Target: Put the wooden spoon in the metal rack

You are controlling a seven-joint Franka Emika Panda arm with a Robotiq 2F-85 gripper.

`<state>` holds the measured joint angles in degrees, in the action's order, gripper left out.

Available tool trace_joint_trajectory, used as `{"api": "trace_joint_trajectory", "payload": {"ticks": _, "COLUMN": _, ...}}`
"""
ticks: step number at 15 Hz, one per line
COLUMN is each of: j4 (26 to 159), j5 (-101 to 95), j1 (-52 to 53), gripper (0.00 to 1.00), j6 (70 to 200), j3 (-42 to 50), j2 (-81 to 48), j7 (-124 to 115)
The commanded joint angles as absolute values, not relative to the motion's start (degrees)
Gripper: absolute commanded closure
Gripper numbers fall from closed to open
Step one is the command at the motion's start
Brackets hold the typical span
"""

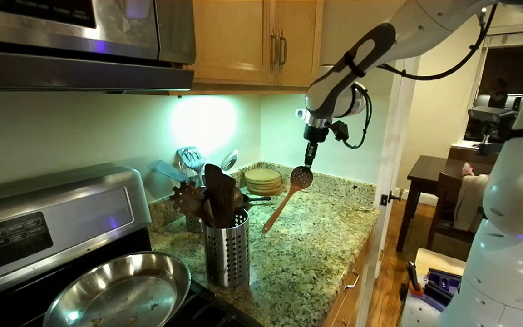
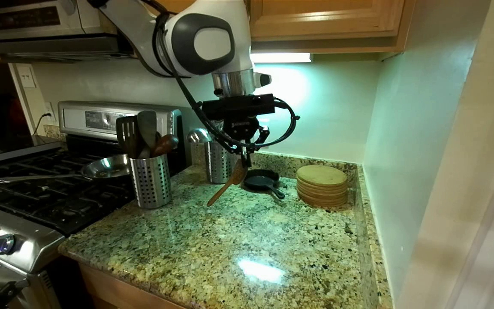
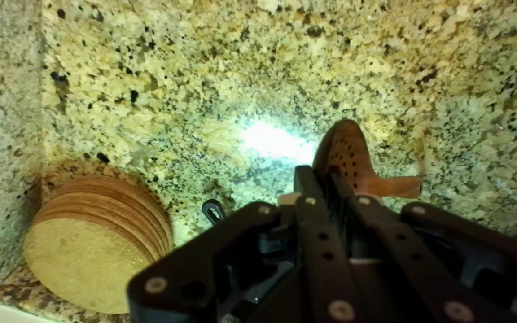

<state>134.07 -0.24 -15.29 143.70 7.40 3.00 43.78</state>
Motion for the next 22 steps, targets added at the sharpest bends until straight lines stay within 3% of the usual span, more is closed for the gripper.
{"api": "trace_joint_trajectory", "payload": {"ticks": 1, "j4": 137.8, "j5": -9.3, "j1": -13.6, "gripper": 0.93, "j6": 146.2, "j3": 8.4, "j2": 7.1, "j7": 34.6}}
{"api": "trace_joint_trajectory", "payload": {"ticks": 18, "j4": 135.4, "j5": -11.1, "j1": -12.1, "gripper": 0.92, "j6": 144.0, "j3": 9.3, "j2": 4.8, "j7": 33.2}}
{"api": "trace_joint_trajectory", "payload": {"ticks": 22, "j4": 136.9, "j5": -15.0, "j1": -12.6, "gripper": 0.95, "j6": 144.2, "j3": 9.2, "j2": 7.3, "j7": 31.2}}
